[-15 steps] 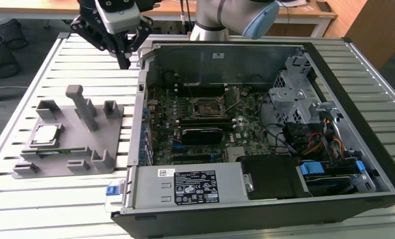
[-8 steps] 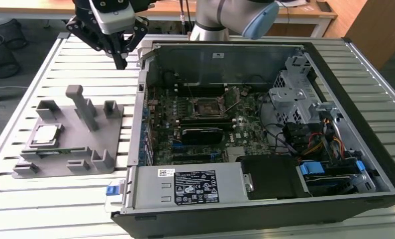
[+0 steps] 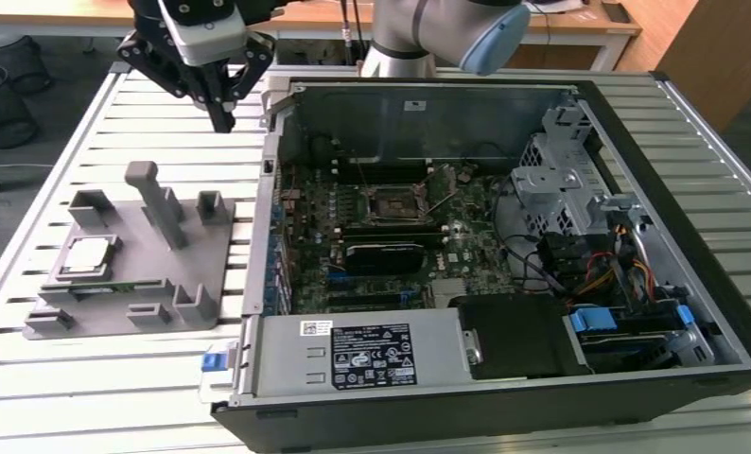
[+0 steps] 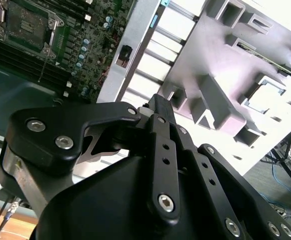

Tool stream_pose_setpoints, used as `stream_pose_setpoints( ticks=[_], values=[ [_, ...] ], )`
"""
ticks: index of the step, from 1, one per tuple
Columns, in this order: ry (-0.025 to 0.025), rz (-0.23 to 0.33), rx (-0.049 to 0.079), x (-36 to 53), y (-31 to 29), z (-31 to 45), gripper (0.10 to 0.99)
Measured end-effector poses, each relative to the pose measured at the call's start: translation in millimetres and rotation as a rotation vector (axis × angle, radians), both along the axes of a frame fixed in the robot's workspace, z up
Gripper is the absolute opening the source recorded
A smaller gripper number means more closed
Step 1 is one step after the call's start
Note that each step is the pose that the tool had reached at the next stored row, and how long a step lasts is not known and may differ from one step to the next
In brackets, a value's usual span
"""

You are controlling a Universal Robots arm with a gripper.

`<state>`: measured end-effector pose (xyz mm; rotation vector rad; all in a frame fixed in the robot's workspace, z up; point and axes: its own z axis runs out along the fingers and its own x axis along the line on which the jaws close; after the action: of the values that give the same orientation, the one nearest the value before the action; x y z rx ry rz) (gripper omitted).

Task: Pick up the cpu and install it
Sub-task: 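Reach for the cpu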

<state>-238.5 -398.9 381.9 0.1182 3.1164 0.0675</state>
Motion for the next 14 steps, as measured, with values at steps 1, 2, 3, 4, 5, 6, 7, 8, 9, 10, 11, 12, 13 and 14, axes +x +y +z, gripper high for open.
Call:
stream_pose_setpoints(
  ticks=[1, 2, 3, 4, 5, 6, 7, 8, 9, 10, 11, 12, 13, 14],
  values=[
    [0.0, 0.0, 0.0, -0.8, 0.0, -0.1, 0.106],
    [0.0001, 0.0, 0.0, -1.7, 0.0, -0.2, 0.106],
    [0.0002, 0.0, 0.0, -2.5, 0.0, -0.3, 0.106],
    [0.0003, 0.0, 0.0, -3.3, 0.0, -0.4, 0.106],
    [0.0004, 0.0, 0.0, -4.1, 0.0, -0.5, 0.106],
    [0.0005, 0.0, 0.0, -4.8, 0.0, -0.5, 0.106],
    [0.0005, 0.0, 0.0, -5.4, 0.0, -0.7, 0.106],
    [0.0007, 0.0, 0.0, -6.2, 0.0, -0.7, 0.106],
    [0.0008, 0.0, 0.0, -6.9, 0.0, -0.8, 0.106],
    [0.0008, 0.0, 0.0, -7.6, 0.0, -0.9, 0.106],
    [0.001, 0.0, 0.0, -8.4, 0.0, -1.0, 0.106],
    [0.001, 0.0, 0.0, -9.1, 0.0, -1.1, 0.106],
    [0.0011, 0.0, 0.0, -9.7, 0.0, -1.2, 0.106],
    [0.0012, 0.0, 0.0, -10.4, 0.0, -1.3, 0.106]
  ],
)
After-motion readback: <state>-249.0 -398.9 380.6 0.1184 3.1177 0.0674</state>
